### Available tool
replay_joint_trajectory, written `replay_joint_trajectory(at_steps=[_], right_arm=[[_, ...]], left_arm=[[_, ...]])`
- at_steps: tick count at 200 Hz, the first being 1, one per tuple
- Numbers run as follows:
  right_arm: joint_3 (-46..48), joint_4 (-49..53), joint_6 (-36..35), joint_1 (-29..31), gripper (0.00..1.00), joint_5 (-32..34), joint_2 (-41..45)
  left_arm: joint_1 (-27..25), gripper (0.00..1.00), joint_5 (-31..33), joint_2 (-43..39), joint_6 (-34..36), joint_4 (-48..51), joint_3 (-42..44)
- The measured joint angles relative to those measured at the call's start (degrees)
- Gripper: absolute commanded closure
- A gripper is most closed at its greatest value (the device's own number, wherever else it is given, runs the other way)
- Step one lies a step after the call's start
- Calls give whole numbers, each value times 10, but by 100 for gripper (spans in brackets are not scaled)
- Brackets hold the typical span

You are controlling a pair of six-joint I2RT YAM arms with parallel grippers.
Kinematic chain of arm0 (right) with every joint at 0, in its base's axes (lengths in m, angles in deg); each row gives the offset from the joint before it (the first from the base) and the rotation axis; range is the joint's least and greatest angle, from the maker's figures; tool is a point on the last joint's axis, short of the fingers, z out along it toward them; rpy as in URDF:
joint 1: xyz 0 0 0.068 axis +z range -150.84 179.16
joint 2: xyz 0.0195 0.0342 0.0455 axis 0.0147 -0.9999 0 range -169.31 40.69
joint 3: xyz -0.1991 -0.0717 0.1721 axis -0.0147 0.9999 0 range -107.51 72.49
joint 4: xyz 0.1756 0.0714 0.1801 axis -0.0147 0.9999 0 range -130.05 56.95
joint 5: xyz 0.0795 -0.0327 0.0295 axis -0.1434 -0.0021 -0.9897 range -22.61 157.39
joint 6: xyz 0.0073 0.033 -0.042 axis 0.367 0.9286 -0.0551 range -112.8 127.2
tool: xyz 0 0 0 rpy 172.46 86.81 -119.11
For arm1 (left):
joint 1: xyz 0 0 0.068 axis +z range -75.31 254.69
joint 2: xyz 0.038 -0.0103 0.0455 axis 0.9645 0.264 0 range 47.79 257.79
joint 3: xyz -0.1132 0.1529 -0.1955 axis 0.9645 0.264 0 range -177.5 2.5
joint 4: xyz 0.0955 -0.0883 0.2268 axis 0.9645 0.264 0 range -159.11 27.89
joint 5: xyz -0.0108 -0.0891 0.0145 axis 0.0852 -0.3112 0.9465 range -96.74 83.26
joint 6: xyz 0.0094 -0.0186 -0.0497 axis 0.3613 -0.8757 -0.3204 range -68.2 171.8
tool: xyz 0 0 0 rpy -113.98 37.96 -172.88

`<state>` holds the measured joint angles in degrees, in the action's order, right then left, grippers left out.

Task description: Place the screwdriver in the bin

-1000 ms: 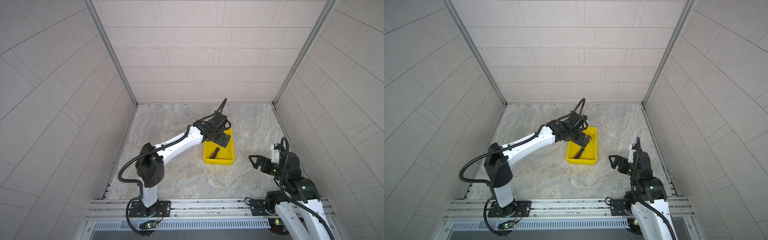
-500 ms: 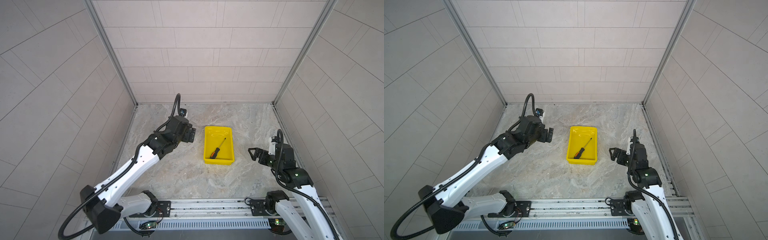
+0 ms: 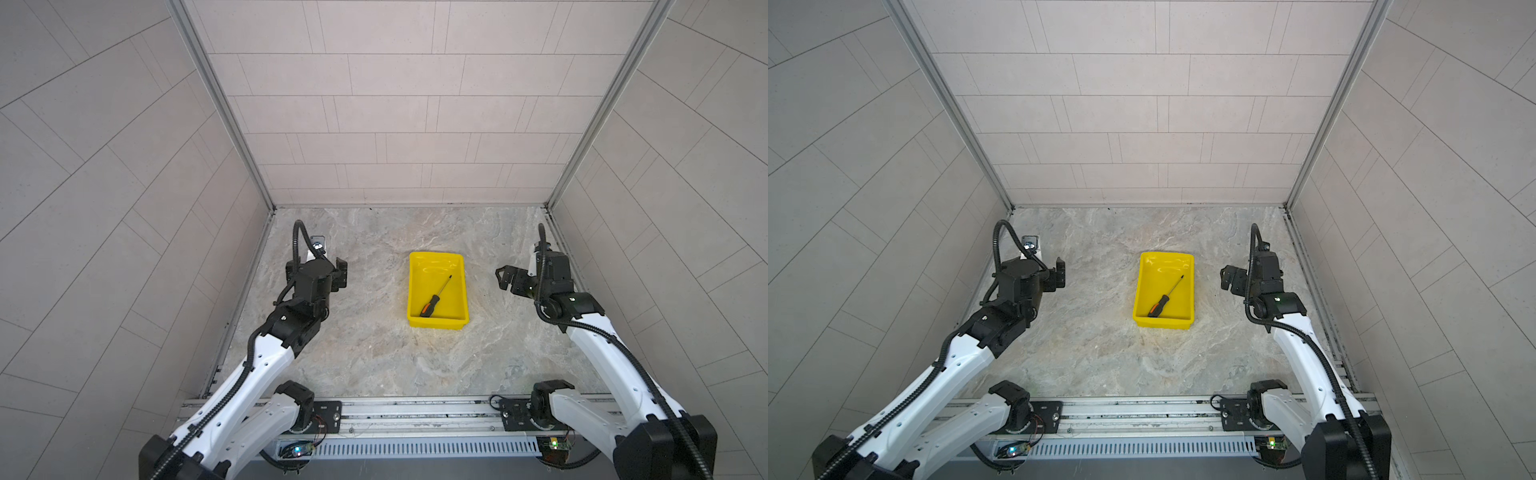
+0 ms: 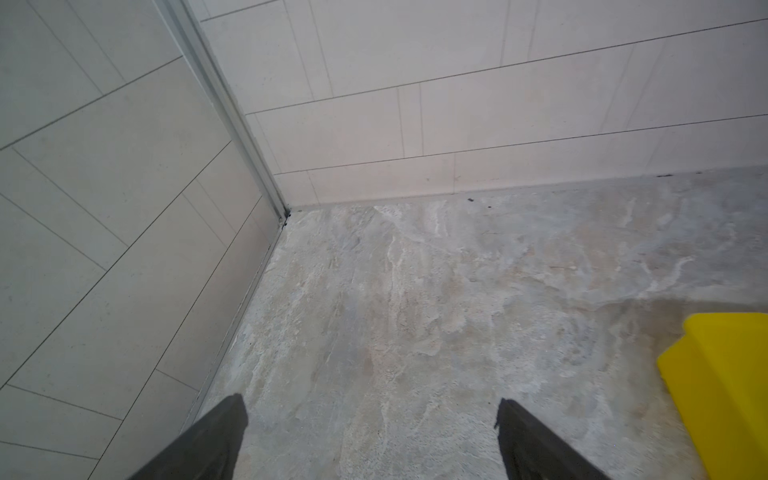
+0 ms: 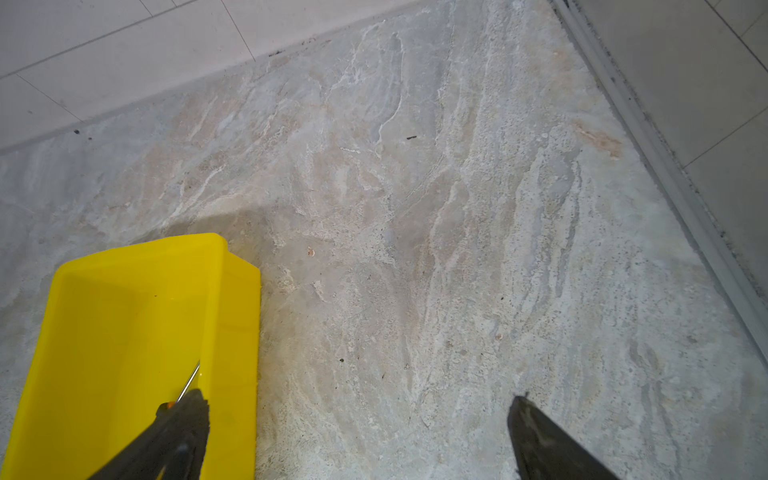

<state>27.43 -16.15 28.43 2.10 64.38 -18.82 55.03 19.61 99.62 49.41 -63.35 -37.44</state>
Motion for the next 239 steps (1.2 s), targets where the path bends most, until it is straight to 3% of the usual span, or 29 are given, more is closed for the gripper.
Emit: replay_joint_trajectory(at_steps=[27,49,88,140,239], right_arm=[[-3,-27,-58,0,0,-19,-31],[14,-71,-111,0,0,-28,-31],[65,-152,-173,0,0,-1,-28],[121,-268,-181,0,0,48,-51],[163,-390,-195,0,0,111,-73]], left_arm=[[110,0,-80,53,-14,-123,77],[156,0,-118,115,-19,-205,120],[159,0,-130,178,-12,-322,159],[160,0,-126,265,5,-473,197],[164,0,-158,369,10,-615,214]])
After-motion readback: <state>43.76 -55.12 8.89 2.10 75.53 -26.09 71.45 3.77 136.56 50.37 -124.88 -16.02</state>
